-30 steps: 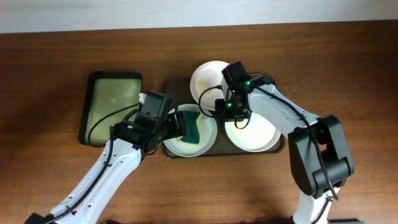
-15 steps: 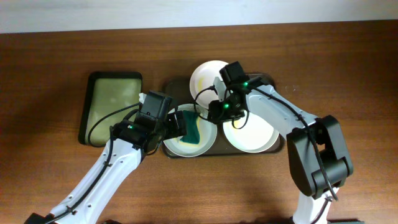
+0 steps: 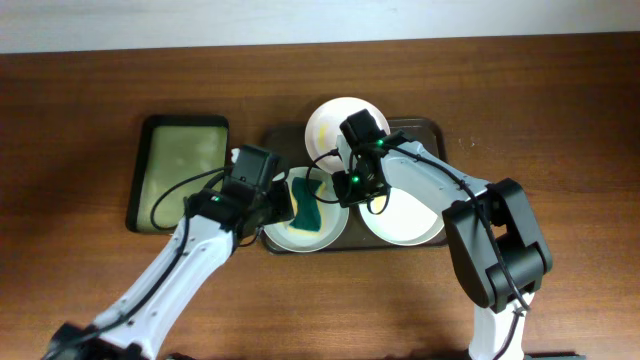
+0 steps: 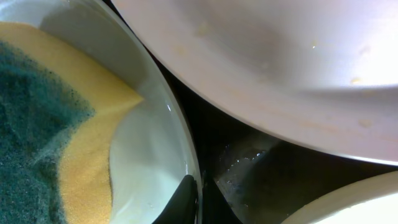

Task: Clean dirty plates on tray and stack at the side
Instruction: 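Hold the white plate with the right gripper and scrub it with the sponge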

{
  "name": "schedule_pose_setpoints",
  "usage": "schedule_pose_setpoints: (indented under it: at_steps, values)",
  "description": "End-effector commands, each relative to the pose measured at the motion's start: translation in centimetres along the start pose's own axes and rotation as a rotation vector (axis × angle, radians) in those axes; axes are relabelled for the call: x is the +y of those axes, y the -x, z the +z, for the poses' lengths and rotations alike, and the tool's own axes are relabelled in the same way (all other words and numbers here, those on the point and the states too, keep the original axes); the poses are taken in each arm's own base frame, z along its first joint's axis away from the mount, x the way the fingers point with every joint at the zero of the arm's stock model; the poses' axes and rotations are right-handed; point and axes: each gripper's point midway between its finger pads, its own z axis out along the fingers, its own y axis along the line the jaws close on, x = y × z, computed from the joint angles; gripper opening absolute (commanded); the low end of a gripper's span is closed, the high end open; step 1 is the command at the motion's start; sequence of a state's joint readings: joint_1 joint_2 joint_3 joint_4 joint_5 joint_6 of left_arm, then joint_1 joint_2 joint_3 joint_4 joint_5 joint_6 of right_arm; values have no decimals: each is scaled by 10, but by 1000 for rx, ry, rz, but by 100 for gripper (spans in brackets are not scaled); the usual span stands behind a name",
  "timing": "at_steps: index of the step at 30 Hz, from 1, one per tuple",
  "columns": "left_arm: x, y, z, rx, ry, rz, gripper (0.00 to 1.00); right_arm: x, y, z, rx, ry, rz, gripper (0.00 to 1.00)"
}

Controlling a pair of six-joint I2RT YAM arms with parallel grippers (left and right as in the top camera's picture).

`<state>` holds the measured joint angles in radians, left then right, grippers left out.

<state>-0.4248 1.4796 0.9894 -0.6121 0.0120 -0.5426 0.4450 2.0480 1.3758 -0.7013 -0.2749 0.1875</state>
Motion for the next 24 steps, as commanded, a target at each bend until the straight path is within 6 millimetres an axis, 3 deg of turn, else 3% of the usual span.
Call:
schedule_pose_setpoints:
  at_steps: [1,2,3,4,5,7,11,18,23,24]
  values:
    - [-11,-12,26,91,-58,18,40,0,-4,6,20,10,7,8]
    - [-22,-14,35,111,-119,64,40,0,-4,6,20,10,7,8]
    - [-35,-16,41,128,-194,106,46,0,-4,7,21,10,7,8]
    - [-46,-17,45,142,-254,126,60,0,-4,6,21,10,7,9]
    - [-47,-18,52,149,-260,124,66,0,-4,6,20,10,7,9]
    - [-44,-22,66,166,-251,121,67,0,-5,6,22,9,8,9]
    - [-42,-18,78,148,-236,123,63,0,-4,6,20,9,7,9]
    - [-26,-13,86,117,-139,123,40,0,-4,6,20,9,7,10]
    - [-14,-33,108,196,-102,114,44,0,-5,6,22,9,8,10]
    - [-12,-32,108,194,-96,112,28,0,-5,6,22,9,8,10]
